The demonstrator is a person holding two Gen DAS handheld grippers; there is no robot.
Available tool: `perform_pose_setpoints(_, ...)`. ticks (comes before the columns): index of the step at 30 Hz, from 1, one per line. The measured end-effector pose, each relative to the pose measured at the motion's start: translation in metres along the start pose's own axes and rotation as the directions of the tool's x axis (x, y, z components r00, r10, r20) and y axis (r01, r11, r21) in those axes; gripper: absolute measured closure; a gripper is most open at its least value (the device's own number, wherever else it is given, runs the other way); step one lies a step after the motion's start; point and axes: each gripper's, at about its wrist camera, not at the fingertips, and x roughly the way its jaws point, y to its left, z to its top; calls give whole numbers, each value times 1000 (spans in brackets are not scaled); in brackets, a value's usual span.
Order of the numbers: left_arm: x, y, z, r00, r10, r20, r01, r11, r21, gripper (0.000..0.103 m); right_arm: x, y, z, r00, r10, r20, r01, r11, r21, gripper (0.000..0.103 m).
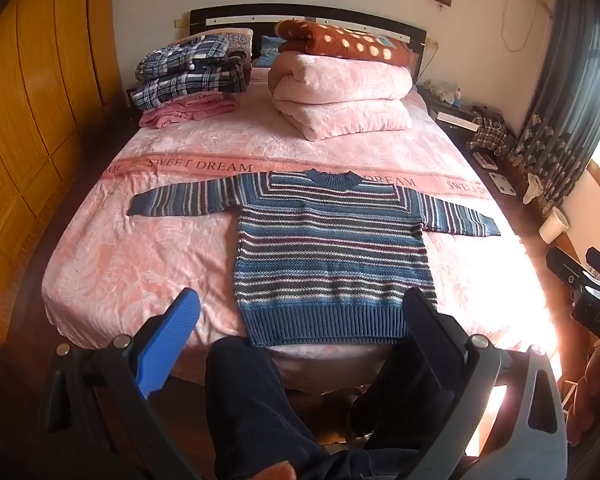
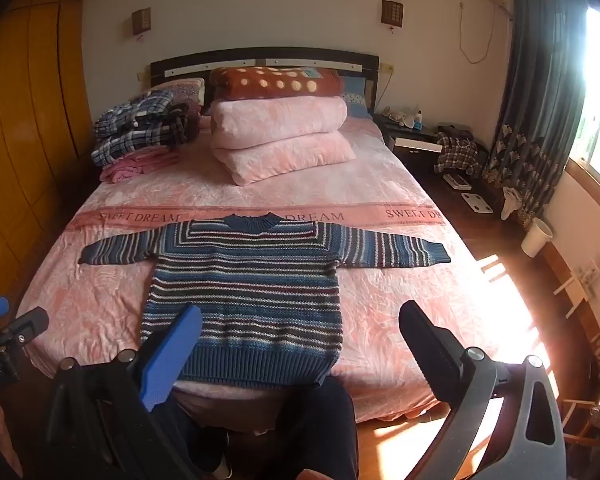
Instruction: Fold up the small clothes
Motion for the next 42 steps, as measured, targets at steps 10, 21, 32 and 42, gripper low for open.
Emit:
perform_pose_setpoints(10, 1, 0, 0, 1000, 2, -12, -2, 1000, -2, 3, -3, -1, 1, 1000, -9, -5, 9, 1000, -7, 4)
perform_pose_setpoints(21, 1, -2, -2, 1000, 6, -12, -6, 1000, 1, 3, 3, -3, -3, 1000, -12, -9, 12, 1000, -6, 4)
perform_pose_setpoints(32, -4, -4, -2, 1000, 27, 9, -27, 1000, 1, 3, 3, -2, -3, 1000, -10, -10, 10, 1000, -8, 4)
perform_pose_setpoints(42, -4, -5, -2, 1000, 28, 9, -28, 1000, 2, 3, 2, -2, -3, 1000, -9, -9, 9, 1000, -8, 4)
